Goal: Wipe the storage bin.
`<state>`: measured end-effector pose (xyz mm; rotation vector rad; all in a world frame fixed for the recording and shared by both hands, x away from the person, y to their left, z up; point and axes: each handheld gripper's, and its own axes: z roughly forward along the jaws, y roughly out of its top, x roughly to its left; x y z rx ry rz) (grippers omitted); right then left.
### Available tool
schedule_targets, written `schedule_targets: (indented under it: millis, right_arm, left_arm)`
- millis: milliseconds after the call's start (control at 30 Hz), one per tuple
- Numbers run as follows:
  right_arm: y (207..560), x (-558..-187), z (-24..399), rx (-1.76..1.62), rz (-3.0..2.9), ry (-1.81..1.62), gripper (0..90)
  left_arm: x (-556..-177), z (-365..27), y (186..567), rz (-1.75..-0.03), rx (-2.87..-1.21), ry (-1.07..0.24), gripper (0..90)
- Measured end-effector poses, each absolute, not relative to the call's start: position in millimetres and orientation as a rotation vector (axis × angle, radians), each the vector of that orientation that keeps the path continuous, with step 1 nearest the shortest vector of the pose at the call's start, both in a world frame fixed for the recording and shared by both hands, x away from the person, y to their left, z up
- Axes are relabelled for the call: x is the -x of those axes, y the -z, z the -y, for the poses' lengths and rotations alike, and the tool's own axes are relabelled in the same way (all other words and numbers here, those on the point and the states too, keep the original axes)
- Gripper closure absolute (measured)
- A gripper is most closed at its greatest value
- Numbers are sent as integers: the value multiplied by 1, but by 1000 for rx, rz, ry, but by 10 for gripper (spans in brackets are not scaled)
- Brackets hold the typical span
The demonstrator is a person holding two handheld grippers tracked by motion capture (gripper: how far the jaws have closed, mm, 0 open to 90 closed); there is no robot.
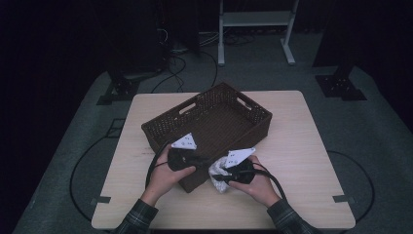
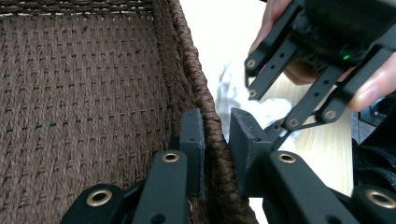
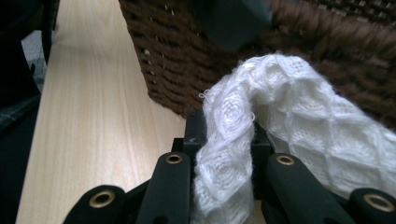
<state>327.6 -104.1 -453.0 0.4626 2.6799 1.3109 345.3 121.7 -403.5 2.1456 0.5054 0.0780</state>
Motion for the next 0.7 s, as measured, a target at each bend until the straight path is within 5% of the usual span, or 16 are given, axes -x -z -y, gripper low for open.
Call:
schedule_targets:
  millis: [300, 700]
  right_arm:
    - [471, -330, 100, -489, -2741, -1261, 765]
    - [452, -318, 95, -419, -2704, -1337, 763]
  left_arm:
    - [-345, -122, 404, -508, -2142, -76, 750]
    - [-346, -122, 404, -503, -2142, -78, 749]
